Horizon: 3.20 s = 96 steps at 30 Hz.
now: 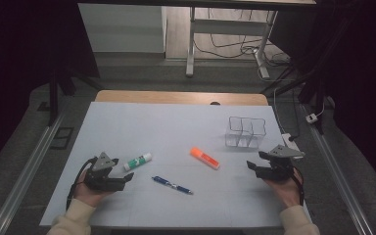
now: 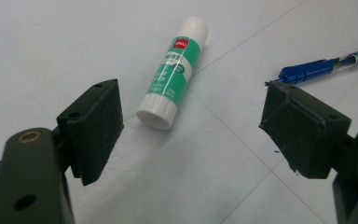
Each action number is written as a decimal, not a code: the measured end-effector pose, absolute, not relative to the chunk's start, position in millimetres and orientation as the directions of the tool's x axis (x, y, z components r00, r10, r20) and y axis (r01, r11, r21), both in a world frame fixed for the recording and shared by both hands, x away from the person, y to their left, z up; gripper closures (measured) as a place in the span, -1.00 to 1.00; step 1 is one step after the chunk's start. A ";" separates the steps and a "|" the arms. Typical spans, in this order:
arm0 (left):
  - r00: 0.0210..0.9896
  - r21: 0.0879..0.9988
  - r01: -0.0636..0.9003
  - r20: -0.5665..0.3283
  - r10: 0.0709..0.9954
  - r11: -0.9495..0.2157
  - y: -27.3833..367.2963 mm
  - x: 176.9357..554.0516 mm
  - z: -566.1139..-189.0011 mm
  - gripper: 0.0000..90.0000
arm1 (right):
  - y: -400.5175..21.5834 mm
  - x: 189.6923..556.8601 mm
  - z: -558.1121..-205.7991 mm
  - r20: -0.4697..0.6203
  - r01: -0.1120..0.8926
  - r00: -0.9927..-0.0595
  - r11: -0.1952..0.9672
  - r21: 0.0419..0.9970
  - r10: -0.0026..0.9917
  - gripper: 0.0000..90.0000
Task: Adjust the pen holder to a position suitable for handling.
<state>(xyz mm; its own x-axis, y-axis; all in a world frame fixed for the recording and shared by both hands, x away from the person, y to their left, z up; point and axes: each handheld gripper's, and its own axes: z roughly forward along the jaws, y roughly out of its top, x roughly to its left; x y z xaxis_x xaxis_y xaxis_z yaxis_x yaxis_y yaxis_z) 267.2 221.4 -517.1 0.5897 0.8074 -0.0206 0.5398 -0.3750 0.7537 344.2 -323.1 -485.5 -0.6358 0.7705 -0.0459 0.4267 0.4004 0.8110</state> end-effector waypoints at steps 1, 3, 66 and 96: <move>0.590 0.753 0.540 -0.021 0.807 -0.375 221.4 267.3 -517.2 -0.54 | -324.0 346.1 -484.7 -0.047 0.432 -0.631 0.401 0.808 0.774 -0.18; 0.589 0.753 0.541 -0.021 0.808 -0.375 221.3 267.5 -517.5 -0.54 | -325.0 349.8 -484.5 -0.038 0.445 -0.624 0.395 0.804 0.781 -0.10; 0.591 0.735 0.552 -0.011 0.807 -0.394 218.1 271.7 -522.0 -0.54 | -367.3 440.2 -496.3 -0.011 0.537 -0.478 0.302 0.788 0.879 0.98; 0.597 0.721 0.554 0.003 0.802 -0.416 213.6 272.8 -524.9 -0.55 | -347.2 444.8 -495.0 -0.006 0.519 -0.517 0.319 0.793 0.856 0.98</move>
